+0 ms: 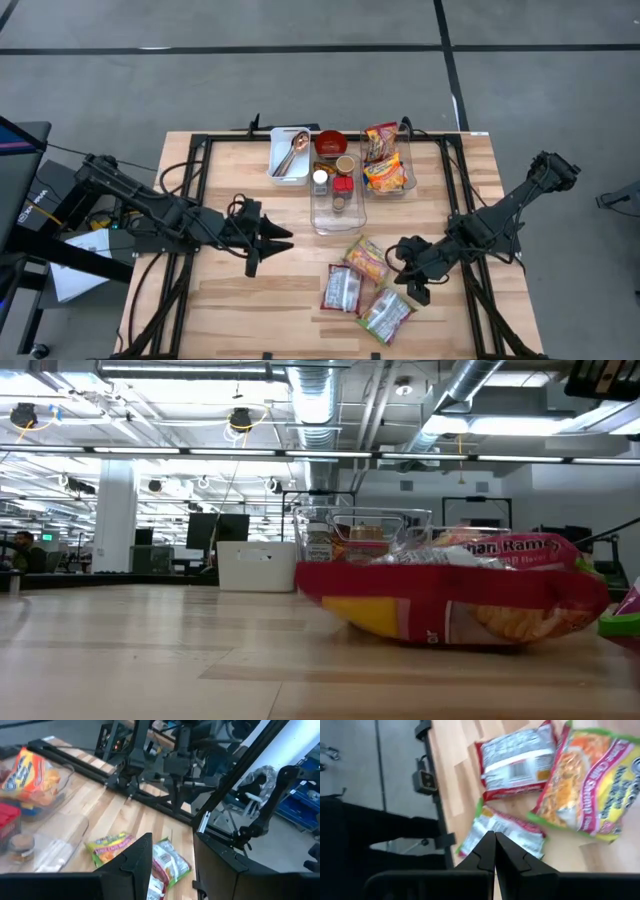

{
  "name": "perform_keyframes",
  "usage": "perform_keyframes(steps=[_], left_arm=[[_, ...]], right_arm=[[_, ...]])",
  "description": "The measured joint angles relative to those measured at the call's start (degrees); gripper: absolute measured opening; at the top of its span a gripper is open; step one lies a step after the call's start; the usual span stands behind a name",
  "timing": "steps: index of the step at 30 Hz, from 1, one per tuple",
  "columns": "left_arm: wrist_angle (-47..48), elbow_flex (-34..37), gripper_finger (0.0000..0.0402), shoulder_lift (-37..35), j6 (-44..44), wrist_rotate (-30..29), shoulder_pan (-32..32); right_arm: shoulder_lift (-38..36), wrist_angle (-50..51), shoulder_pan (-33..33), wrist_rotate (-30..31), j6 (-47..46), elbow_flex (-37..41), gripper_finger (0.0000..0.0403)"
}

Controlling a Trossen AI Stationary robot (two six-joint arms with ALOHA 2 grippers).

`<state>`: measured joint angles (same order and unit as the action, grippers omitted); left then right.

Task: Pick & Place Food Item
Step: Put the top green noodle pack into the right transparent bin

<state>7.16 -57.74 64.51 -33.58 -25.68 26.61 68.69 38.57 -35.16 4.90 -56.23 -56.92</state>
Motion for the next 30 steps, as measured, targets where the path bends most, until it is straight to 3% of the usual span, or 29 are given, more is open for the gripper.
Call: perform_keyframes(steps=[7,12,17,20,23,30], left_arm=[[-2.0,1.2,0.0140,0.0,-2.9,0.6,0.0],[-3.8,1.2,0.0140,0.0,-2.9,0.6,0.1],[-3.9,1.2,0.0140,0.0,-3.0,0.6,0.0],[-3.9,1.2,0.0140,0.0,-3.1,0.7,0.0],[-3.9,1.2,0.0140,0.0,-3.1,0.7,0.0],[-3.8,1.2,0.0140,0.0,-3.1,0.7,0.1]], right_arm=[[0.0,0.4,2.7,1.0,0.1,3.1,0.0028],[0.0,-1.1,5.8,-2.4,-2.8,7.4,0.0107],[0.0,-10.1,7.1,-5.4,-6.3,13.5,0.0206],[0.0,-17.3,7.1,-6.0,-7.7,16.7,0.0243],[0.0,-22.8,7.0,-5.6,-5.4,17.8,0.0253],[0.0,-24.2,7.0,1.7,6.3,17.8,0.0244]])
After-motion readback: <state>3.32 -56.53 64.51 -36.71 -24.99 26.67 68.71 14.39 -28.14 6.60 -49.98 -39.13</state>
